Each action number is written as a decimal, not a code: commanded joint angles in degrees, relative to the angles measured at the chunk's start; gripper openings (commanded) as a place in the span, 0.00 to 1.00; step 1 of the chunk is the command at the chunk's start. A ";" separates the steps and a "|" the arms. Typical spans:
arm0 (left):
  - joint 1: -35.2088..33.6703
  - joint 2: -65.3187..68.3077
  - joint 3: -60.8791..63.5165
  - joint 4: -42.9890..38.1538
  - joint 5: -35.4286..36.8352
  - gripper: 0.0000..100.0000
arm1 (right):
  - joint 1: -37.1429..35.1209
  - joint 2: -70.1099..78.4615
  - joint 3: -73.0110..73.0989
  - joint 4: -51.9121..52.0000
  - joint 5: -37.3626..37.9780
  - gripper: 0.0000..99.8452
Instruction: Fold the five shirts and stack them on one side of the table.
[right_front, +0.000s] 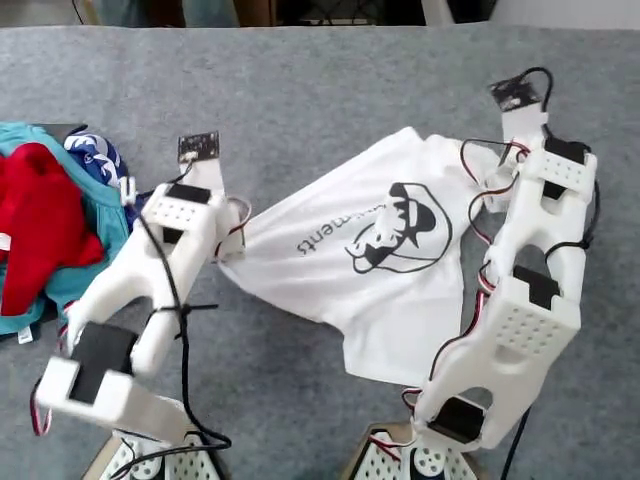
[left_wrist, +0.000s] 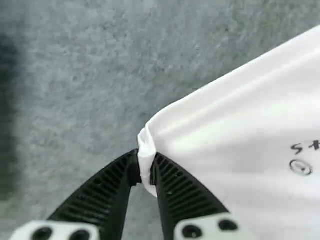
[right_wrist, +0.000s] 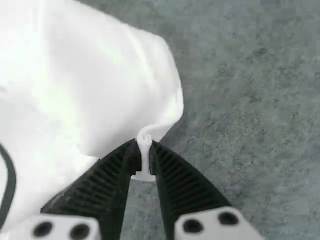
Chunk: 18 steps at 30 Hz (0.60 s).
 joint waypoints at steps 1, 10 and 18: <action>-1.01 -11.08 7.08 2.37 -6.33 0.03 | -1.32 -5.76 -1.01 5.54 6.33 0.01; -1.01 -45.36 22.99 14.59 -24.79 0.03 | -2.29 -21.05 -0.48 29.01 21.89 0.01; -1.01 -57.76 22.99 25.76 -39.91 0.03 | -4.75 -25.54 4.79 32.09 27.08 0.01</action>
